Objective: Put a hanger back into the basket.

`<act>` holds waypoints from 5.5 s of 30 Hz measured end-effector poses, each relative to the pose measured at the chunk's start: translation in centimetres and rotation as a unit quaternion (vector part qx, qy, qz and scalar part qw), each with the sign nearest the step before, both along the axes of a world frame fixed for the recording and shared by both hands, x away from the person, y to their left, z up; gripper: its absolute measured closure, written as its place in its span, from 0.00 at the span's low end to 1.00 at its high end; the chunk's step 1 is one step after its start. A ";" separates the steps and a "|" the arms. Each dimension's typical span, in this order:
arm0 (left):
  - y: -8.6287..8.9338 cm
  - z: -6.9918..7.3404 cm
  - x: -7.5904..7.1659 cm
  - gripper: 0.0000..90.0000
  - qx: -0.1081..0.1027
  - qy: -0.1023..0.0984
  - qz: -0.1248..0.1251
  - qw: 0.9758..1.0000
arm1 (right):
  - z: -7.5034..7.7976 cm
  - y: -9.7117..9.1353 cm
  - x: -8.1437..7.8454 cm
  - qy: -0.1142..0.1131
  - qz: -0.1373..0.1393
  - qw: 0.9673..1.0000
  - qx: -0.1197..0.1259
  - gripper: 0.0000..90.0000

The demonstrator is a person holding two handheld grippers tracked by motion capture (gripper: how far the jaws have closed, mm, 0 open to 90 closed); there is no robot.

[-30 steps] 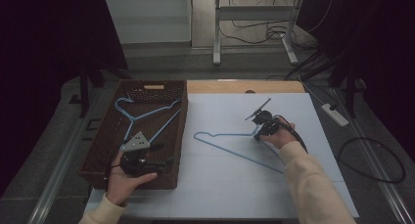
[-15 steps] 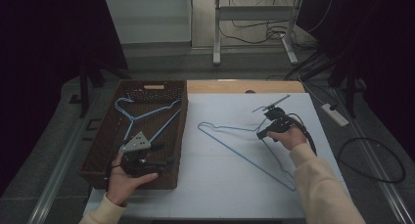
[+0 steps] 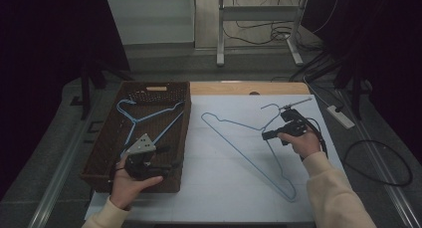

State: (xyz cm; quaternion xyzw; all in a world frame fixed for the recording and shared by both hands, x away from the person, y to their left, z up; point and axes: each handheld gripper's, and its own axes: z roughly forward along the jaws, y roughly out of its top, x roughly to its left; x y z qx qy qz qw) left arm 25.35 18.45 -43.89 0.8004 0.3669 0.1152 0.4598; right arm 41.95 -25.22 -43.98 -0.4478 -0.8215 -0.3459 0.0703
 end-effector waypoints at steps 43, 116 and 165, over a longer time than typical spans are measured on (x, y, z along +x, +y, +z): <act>-8.9 1.5 1.7 0.34 -0.002 0.020 -0.082 0.996 | 0.2 -0.2 -5.1 -0.022 -0.109 0.977 0.180 0.98; -20.5 -1.8 7.5 0.88 -0.050 0.130 -0.102 0.985 | 1.1 2.7 -6.7 -0.101 -0.130 0.967 0.196 0.98; -12.0 6.6 5.8 0.97 -0.040 0.103 -0.108 0.988 | -1.8 -4.6 -10.3 -0.261 -0.087 0.960 0.044 0.29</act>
